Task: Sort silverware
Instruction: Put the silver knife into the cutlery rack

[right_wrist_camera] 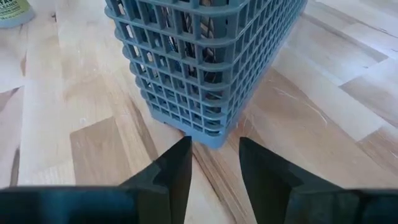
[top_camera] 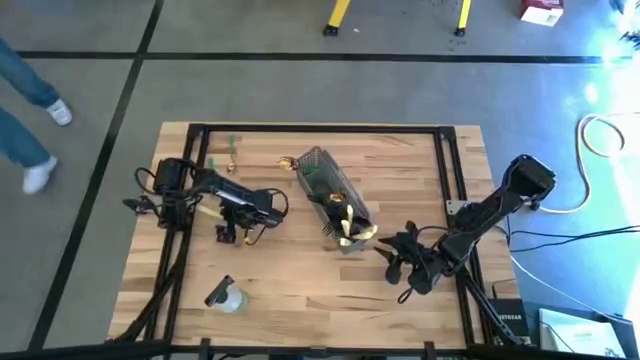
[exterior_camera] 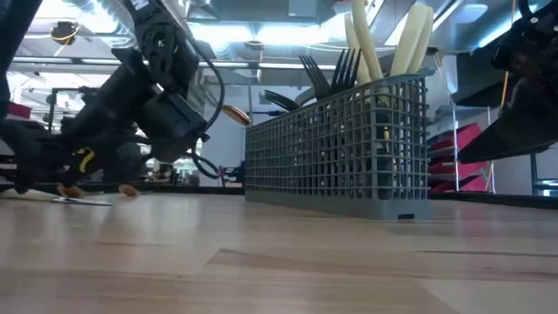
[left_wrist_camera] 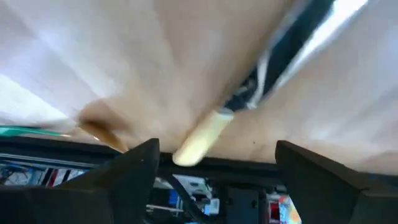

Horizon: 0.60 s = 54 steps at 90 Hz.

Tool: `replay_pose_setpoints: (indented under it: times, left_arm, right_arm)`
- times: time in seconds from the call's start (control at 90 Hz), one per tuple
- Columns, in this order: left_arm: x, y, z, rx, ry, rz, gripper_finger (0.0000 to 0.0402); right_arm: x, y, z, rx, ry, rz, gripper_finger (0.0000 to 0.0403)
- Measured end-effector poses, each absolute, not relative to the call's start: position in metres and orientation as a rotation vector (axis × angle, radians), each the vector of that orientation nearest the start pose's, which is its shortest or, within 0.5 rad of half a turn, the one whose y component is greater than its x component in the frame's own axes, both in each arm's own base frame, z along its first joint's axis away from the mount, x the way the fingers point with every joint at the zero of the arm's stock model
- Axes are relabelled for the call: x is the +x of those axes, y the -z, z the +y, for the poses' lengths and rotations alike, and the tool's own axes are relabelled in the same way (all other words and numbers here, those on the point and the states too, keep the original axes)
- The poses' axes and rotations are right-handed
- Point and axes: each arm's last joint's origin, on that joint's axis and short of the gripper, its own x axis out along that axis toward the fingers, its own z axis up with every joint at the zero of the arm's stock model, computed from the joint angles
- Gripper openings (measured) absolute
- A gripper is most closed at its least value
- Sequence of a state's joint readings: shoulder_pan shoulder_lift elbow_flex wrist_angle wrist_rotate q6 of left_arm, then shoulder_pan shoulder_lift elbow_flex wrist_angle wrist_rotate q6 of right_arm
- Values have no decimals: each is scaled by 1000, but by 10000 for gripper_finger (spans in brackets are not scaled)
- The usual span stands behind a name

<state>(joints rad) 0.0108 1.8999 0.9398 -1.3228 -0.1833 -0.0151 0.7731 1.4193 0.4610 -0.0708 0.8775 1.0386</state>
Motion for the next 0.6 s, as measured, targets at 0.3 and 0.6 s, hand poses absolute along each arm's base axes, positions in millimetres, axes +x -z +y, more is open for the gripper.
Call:
replay_pose_setpoints:
  times: [0.3, 0.6]
  left_arm:
    - [233, -101, 19, 240, -106, 2326, 306]
    - [218, -97, 19, 215, -45, 2424, 306]
  right_arm:
    - [169, -124, 134, 243, 415, 553, 117]
    - [169, -124, 134, 237, 417, 556, 117]
